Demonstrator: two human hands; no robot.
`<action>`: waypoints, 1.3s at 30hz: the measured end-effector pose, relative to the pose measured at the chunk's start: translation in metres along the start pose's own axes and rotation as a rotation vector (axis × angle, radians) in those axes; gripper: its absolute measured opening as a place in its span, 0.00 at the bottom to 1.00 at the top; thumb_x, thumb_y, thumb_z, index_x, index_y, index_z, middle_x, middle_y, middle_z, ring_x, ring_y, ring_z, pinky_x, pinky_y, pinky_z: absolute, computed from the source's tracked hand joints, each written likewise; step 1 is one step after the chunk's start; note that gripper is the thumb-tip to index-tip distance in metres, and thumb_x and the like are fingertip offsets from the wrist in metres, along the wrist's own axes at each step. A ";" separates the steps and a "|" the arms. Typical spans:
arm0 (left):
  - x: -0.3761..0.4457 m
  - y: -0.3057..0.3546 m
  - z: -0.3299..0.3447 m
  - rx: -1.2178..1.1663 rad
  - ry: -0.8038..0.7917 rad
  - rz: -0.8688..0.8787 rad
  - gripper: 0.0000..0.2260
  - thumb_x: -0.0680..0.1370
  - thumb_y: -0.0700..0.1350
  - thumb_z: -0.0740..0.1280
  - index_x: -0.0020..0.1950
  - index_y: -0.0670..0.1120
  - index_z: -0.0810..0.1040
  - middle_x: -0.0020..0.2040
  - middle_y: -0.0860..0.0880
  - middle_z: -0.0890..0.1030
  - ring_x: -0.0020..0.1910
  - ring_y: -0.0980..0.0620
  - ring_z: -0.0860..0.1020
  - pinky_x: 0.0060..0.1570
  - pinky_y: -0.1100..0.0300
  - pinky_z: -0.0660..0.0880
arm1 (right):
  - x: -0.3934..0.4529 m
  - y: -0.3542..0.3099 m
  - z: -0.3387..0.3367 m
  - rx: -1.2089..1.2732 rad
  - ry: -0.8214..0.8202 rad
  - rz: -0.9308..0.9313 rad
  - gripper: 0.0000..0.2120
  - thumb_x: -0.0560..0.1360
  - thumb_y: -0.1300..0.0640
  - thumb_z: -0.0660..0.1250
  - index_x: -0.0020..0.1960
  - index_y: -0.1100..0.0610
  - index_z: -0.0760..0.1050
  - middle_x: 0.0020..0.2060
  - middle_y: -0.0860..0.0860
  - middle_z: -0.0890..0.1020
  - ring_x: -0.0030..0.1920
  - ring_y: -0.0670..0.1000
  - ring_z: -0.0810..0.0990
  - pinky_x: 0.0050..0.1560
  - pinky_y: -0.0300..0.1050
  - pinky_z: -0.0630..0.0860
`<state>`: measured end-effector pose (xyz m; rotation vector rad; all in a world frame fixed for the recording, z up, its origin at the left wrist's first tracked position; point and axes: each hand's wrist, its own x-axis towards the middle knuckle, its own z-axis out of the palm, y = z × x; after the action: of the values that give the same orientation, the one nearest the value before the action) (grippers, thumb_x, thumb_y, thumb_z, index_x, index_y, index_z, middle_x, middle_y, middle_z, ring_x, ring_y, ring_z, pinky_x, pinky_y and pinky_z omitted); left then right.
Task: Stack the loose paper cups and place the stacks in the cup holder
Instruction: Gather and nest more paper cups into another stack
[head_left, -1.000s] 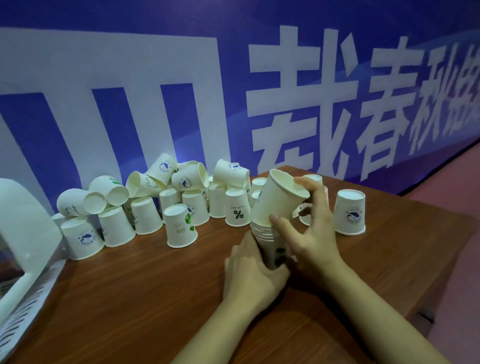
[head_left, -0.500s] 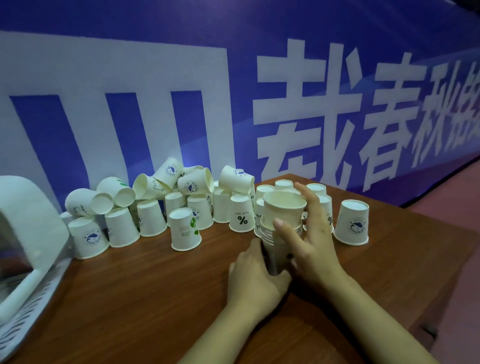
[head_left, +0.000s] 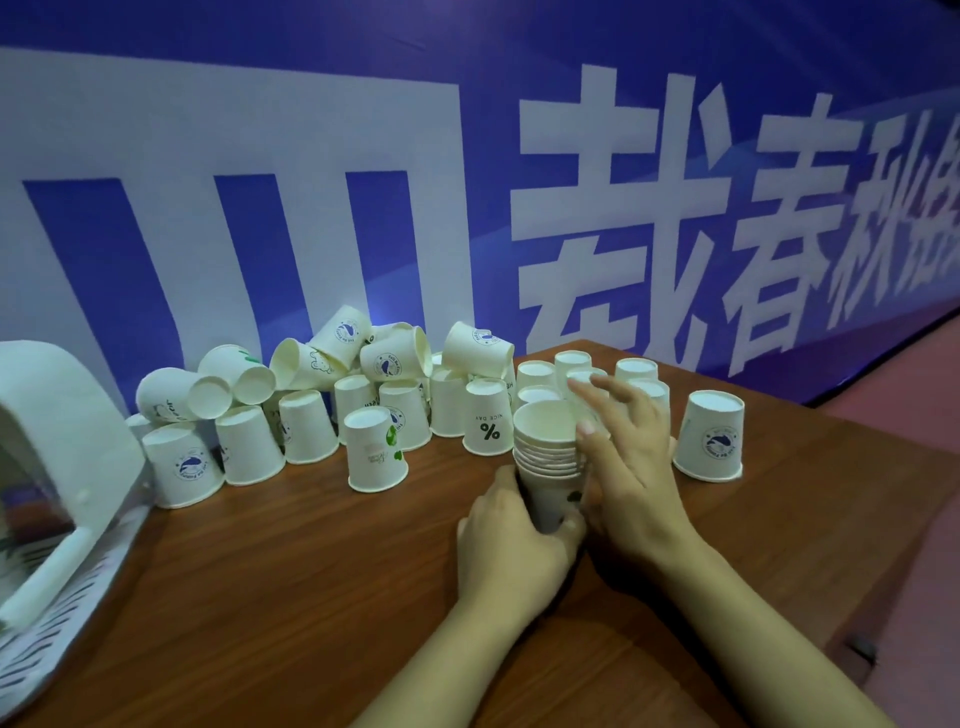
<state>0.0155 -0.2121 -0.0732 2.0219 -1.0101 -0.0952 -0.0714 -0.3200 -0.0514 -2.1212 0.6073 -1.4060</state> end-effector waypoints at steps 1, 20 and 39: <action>0.000 0.000 0.000 0.011 0.000 -0.001 0.26 0.68 0.67 0.67 0.59 0.53 0.75 0.53 0.51 0.85 0.57 0.44 0.82 0.59 0.45 0.76 | 0.001 0.001 -0.004 0.011 0.077 0.017 0.24 0.79 0.40 0.53 0.69 0.45 0.76 0.68 0.41 0.72 0.72 0.46 0.63 0.73 0.50 0.58; -0.003 0.002 -0.003 0.042 -0.009 0.013 0.22 0.72 0.67 0.71 0.57 0.55 0.74 0.51 0.54 0.82 0.55 0.48 0.80 0.61 0.46 0.75 | 0.017 0.055 -0.032 -0.538 0.291 0.481 0.43 0.74 0.55 0.74 0.82 0.53 0.56 0.73 0.58 0.65 0.71 0.62 0.64 0.69 0.61 0.64; 0.001 0.004 -0.002 0.116 -0.033 0.025 0.20 0.75 0.67 0.69 0.57 0.55 0.71 0.55 0.54 0.81 0.61 0.48 0.76 0.60 0.51 0.70 | 0.011 0.023 -0.026 0.324 0.313 0.277 0.27 0.70 0.42 0.79 0.65 0.48 0.73 0.52 0.45 0.82 0.51 0.46 0.85 0.47 0.50 0.84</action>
<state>0.0147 -0.2126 -0.0689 2.1187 -1.0829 -0.0579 -0.0932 -0.3487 -0.0501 -1.5177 0.7059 -1.5662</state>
